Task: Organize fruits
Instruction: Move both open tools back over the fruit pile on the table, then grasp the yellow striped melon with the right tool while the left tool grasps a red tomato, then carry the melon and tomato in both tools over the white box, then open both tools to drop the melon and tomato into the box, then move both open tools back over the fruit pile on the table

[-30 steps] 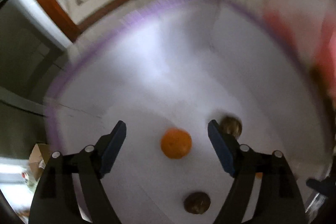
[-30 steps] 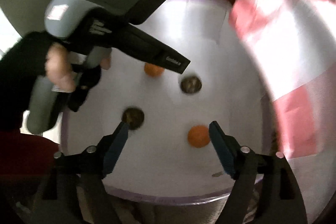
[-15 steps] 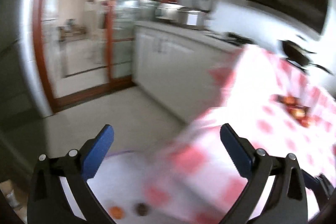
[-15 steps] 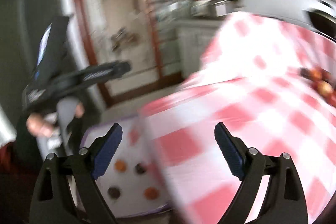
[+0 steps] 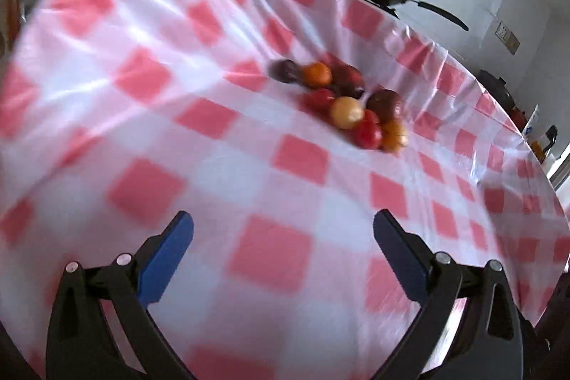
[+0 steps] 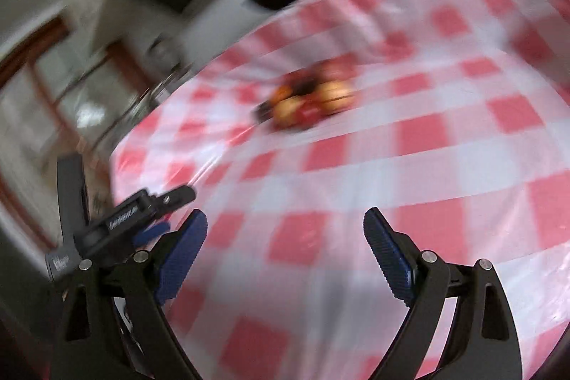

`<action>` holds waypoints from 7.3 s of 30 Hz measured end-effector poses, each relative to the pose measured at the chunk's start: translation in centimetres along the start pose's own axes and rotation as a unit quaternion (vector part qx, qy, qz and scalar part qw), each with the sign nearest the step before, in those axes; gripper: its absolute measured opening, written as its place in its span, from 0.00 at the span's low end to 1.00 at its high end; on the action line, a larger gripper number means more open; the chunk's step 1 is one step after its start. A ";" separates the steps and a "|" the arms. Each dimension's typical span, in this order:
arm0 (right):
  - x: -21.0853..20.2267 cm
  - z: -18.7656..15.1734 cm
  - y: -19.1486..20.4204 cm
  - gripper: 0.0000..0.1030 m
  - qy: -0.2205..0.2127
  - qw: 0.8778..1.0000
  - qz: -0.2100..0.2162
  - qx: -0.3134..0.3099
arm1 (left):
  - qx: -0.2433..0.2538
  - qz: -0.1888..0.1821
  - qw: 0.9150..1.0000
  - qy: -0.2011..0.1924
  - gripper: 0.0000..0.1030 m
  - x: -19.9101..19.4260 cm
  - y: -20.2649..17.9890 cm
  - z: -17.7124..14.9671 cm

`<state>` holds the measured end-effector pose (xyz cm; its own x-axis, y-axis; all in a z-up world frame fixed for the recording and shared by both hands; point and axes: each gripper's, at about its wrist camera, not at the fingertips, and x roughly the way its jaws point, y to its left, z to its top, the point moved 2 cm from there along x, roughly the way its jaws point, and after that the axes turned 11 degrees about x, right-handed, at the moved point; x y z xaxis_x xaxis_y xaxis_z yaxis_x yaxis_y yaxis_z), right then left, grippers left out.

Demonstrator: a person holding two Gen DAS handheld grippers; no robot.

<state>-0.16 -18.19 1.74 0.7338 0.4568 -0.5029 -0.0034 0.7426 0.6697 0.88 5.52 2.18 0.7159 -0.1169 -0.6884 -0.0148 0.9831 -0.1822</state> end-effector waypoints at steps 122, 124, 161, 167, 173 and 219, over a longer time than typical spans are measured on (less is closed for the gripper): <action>3.7 -1.6 2.7 0.44 0.085 0.994 -0.022 -0.062 | 0.060 -0.001 0.996 -0.067 0.38 -4.2 -1.2 -4.3; 3.4 -2.7 3.3 0.44 0.097 0.993 -0.009 -0.061 | 0.055 -0.004 0.997 -0.062 0.38 -5.1 -0.2 -4.9; 1.7 -20.4 16.9 0.44 0.219 0.927 0.105 -0.286 | 0.027 0.105 0.992 -0.059 0.38 -18.8 15.9 -15.8; 1.5 -24.9 19.5 0.44 0.248 0.899 0.127 -0.337 | 0.015 0.130 0.988 -0.085 0.38 -23.0 19.5 -18.4; 0.4 -31.2 22.2 0.44 0.289 0.846 0.163 -0.418 | -0.014 0.190 0.979 -0.071 0.38 -25.3 24.2 -21.2; 3.9 -47.9 19.2 0.72 0.414 0.655 0.097 -0.625 | -0.238 0.283 0.922 0.119 0.88 -17.1 38.4 -30.1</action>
<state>-29.92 21.33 -13.53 0.0187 0.3276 -0.9446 -0.9748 0.2158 0.0556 -32.99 41.09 -14.21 0.3279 0.3117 -0.8918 -0.6840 0.7295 0.0035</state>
